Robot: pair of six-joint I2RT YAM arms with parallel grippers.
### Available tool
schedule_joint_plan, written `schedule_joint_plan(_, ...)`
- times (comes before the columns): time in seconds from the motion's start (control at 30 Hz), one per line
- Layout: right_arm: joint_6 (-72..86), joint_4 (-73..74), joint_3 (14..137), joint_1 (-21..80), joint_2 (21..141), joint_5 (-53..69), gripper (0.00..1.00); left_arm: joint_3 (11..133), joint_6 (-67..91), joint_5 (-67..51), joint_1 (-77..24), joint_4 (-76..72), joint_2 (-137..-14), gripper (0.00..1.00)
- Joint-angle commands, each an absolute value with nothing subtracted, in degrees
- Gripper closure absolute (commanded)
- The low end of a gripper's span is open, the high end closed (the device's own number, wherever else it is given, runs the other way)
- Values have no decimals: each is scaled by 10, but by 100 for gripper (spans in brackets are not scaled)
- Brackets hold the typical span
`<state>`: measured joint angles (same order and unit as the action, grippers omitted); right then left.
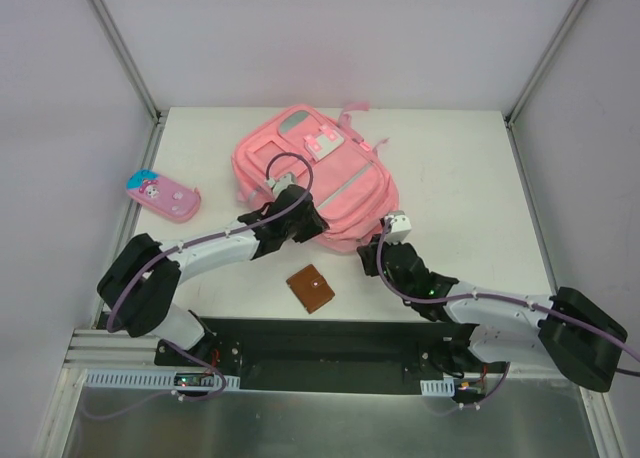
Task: Pack the student bag
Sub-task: Zip the student bag at the center of the board.
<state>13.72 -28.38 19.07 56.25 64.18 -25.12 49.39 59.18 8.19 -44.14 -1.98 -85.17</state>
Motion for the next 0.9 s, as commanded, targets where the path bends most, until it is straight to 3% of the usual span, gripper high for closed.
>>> schedule_joint_plan(0.0,127,-316,207,570,613,-266,100,505,592,88,-433,-33,-863,84)
schedule_joint_plan(0.07,126,-314,205,571,610,-271,100,492,590,91,-430,-33,-860,100)
schedule_joint_plan(0.43,120,-312,184,549,623,-302,100,353,516,13,-292,-63,-710,100)
schedule_joint_plan(0.73,111,-317,187,500,642,-248,100,353,434,-2,-197,39,-578,100)
schedule_joint_plan(0.87,103,-318,191,489,650,-238,100,356,422,-64,-126,69,-559,100)
